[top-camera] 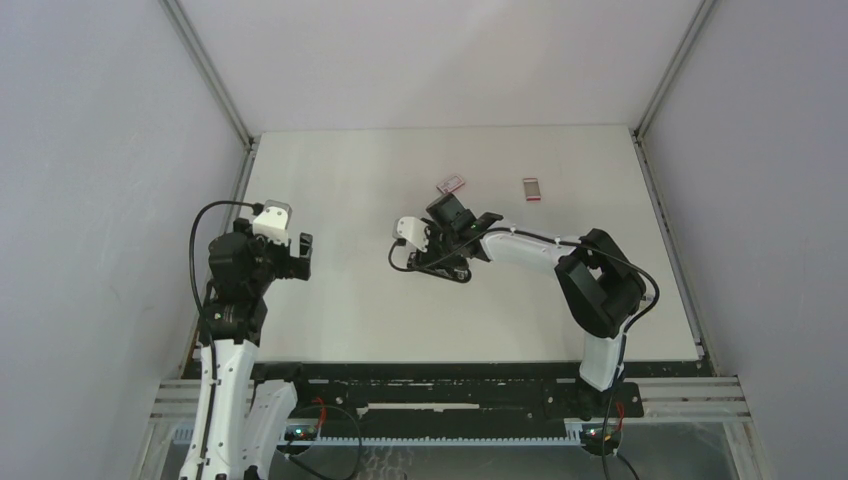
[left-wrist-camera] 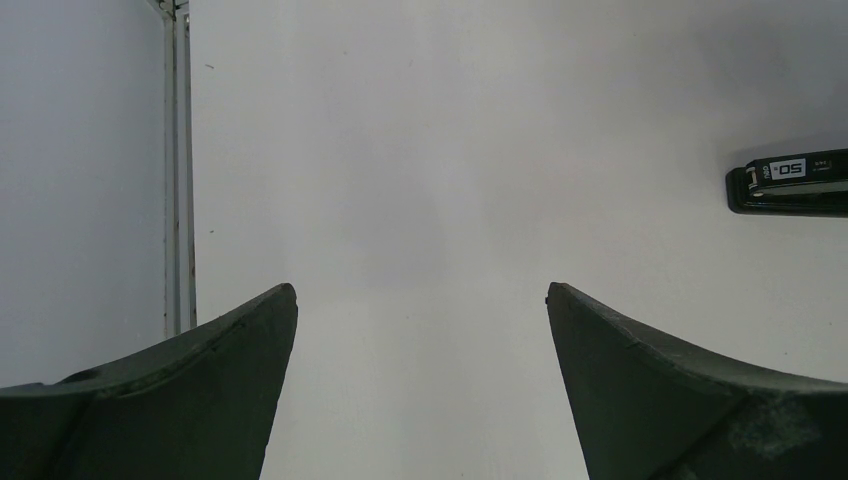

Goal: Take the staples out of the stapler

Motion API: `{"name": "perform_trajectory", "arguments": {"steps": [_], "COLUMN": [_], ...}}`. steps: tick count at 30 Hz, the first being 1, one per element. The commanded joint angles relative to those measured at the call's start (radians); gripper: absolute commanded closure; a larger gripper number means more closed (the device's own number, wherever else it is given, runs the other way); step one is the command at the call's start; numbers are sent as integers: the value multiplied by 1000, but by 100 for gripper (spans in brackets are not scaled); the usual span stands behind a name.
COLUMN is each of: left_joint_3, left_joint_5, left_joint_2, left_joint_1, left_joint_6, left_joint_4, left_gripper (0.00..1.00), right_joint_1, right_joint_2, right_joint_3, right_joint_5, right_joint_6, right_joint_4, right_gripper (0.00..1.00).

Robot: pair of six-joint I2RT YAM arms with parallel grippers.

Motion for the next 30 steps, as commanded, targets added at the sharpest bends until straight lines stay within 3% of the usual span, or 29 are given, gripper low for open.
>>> {"name": "perform_trajectory", "arguments": {"steps": [1, 5, 8, 17, 24, 30], "left_joint_3": [-21, -17, -3, 80, 191, 342], "left_joint_5": [19, 51, 93, 288, 178, 188], "left_joint_2": [0, 4, 13, 106, 309, 542], "left_joint_1": [-5, -8, -12, -74, -298, -450], "left_joint_6": [24, 40, 80, 212, 268, 295], "left_joint_4": [32, 29, 6, -51, -48, -83], "left_gripper": [0, 0, 0, 0, 0, 0], "right_joint_1": [1, -41, -100, -385, -501, -559], "right_joint_2": [-59, -138, -210, -412, -522, -648], "right_joint_3": [43, 43, 43, -24, -83, -173], "right_joint_5": [19, 6, -44, -298, -317, -344], "right_joint_6": [15, 73, 131, 246, 294, 310], "right_joint_4": [39, 29, 1, -49, -127, -140], "right_gripper": [32, 10, 1, 0, 0, 0]}}
